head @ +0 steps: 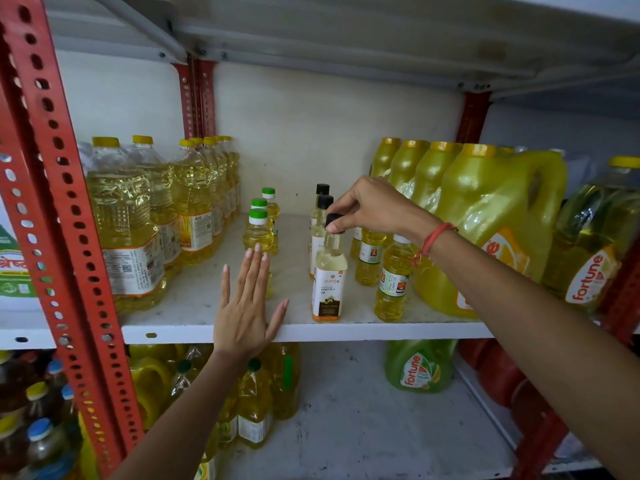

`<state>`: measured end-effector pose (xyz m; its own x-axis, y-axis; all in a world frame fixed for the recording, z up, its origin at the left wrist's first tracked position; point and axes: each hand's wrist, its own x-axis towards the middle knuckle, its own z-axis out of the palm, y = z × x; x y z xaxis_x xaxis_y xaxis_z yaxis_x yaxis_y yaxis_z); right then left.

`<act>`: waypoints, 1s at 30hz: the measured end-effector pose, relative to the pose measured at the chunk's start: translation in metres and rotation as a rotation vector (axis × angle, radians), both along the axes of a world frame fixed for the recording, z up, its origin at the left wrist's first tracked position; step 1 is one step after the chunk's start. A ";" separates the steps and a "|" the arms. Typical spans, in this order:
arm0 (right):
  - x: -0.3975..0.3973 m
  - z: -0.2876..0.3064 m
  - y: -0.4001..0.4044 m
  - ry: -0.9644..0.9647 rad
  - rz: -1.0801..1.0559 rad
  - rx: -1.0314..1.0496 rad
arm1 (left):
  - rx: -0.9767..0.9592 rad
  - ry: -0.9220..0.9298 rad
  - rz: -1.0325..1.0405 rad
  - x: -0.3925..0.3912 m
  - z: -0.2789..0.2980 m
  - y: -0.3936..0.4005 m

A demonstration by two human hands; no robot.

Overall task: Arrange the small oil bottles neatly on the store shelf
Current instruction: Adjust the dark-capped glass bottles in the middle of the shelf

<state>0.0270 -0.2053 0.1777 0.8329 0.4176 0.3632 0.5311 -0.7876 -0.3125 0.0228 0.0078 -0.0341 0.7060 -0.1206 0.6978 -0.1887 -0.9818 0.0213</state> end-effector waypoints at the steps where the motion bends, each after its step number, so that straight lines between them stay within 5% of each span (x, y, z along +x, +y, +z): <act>1: 0.000 0.001 0.000 -0.006 -0.003 -0.003 | -0.011 -0.003 -0.002 0.000 0.001 0.001; 30: -0.002 0.002 0.000 -0.023 -0.031 -0.015 | 0.053 0.017 -0.007 0.000 -0.002 0.006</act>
<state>0.0248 -0.2052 0.1796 0.8371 0.3969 0.3765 0.5130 -0.8086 -0.2881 0.0230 0.0134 -0.0358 0.7169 -0.1627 0.6780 -0.1960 -0.9802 -0.0279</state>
